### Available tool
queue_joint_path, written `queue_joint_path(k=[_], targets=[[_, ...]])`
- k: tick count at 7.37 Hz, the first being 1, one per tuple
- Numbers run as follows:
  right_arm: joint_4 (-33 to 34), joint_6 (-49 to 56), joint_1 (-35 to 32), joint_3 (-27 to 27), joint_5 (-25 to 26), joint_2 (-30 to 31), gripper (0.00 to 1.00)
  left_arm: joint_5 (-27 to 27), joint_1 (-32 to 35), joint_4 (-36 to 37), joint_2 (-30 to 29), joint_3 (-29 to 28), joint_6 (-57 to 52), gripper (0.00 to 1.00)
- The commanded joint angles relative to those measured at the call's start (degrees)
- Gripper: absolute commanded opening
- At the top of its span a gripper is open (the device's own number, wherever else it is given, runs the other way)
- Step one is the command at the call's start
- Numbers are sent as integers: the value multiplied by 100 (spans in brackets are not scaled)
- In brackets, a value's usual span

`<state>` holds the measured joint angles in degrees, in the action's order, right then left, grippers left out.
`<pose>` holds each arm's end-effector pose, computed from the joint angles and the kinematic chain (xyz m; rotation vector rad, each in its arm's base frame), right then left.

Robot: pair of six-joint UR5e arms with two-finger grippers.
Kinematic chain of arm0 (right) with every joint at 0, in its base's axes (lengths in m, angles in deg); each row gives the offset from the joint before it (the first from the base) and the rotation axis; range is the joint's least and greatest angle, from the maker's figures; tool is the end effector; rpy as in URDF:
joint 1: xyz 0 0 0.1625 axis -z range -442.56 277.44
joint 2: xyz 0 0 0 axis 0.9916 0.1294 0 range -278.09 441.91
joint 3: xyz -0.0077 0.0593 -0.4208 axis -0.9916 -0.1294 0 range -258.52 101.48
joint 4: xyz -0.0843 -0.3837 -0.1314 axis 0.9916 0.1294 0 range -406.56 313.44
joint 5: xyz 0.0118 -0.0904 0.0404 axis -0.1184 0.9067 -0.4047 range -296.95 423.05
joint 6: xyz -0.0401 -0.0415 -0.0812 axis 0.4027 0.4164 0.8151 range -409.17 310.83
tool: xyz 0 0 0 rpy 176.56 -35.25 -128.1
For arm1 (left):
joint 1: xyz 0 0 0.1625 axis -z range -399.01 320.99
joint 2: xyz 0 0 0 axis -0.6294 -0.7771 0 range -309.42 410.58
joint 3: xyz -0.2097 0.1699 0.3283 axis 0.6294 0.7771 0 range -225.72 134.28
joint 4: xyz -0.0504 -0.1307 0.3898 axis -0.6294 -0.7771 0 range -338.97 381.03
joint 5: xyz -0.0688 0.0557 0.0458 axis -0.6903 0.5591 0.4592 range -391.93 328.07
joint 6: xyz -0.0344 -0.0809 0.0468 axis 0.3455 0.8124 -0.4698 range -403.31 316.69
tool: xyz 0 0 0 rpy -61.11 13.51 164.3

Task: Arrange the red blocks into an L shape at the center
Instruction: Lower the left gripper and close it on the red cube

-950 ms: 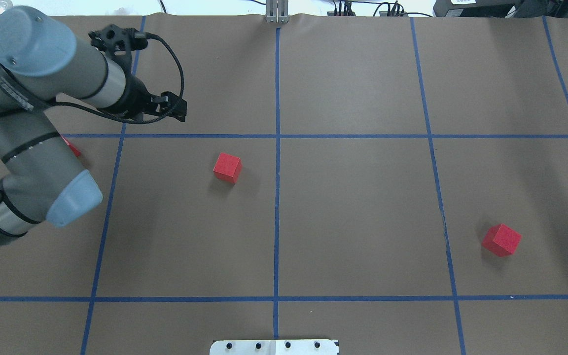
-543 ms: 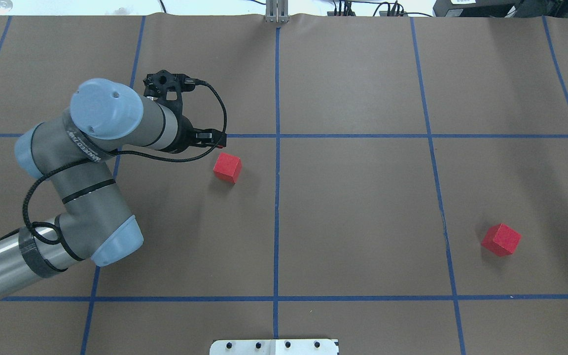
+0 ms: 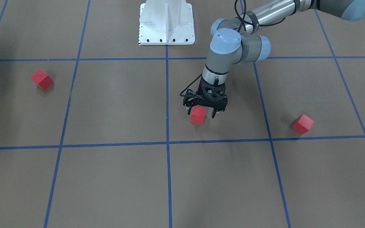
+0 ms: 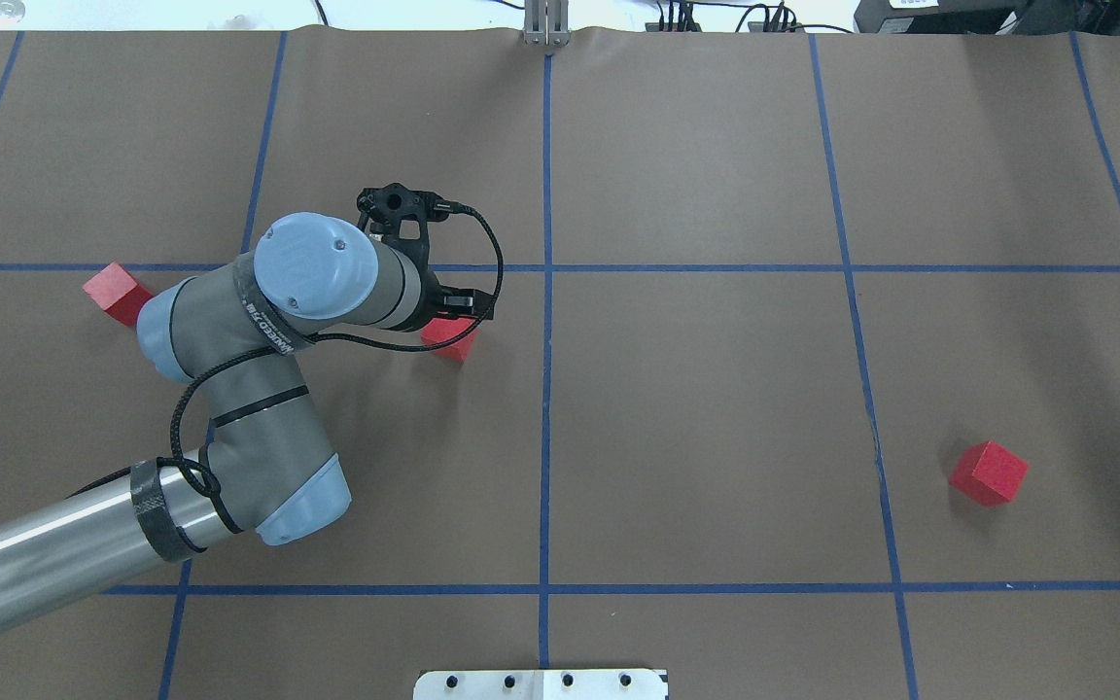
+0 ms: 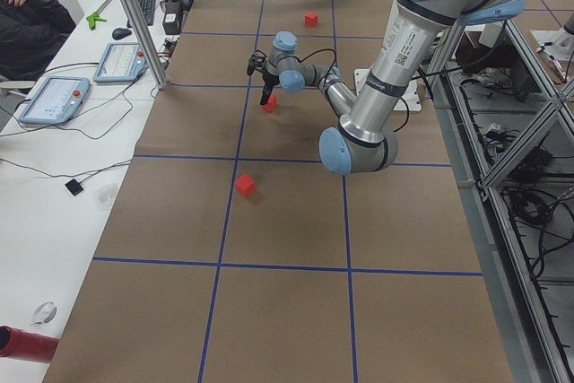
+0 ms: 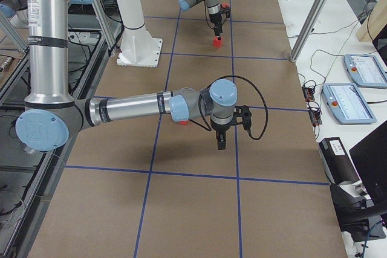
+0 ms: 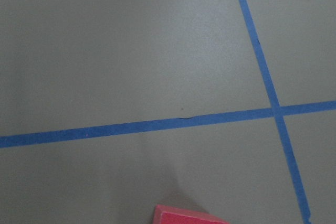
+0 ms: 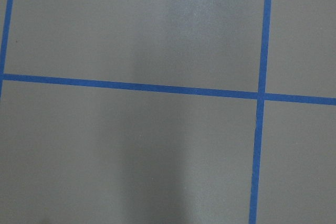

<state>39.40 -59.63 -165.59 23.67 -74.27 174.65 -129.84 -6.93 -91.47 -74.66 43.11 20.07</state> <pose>0.0013 -0.4831 0.5650 0.0947 -0.8459 -0.0402 0.5358 -0.4769 0.2610 0.3726 0.9213 -0.0191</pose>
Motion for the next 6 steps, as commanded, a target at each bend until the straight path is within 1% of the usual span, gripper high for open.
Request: queue_joint_path(k=[1, 3, 4, 5, 6], targets=[[0, 9, 6, -41, 3, -2, 100, 9, -139, -9, -52, -147, -1, 100], [0, 0, 6, -50, 3, -2, 100, 9, -237, 0, -61, -278, -1, 99], [0, 0, 6, -50, -5, -2, 100, 9, -237, 9, -61, -305, 8, 89], [0, 0, 6, -50, -5, -2, 100, 18, -237, 18, -61, -305, 25, 67], [0, 0, 6, -42, -5, -2, 100, 18, -228, 44, -148, -288, 86, 20]])
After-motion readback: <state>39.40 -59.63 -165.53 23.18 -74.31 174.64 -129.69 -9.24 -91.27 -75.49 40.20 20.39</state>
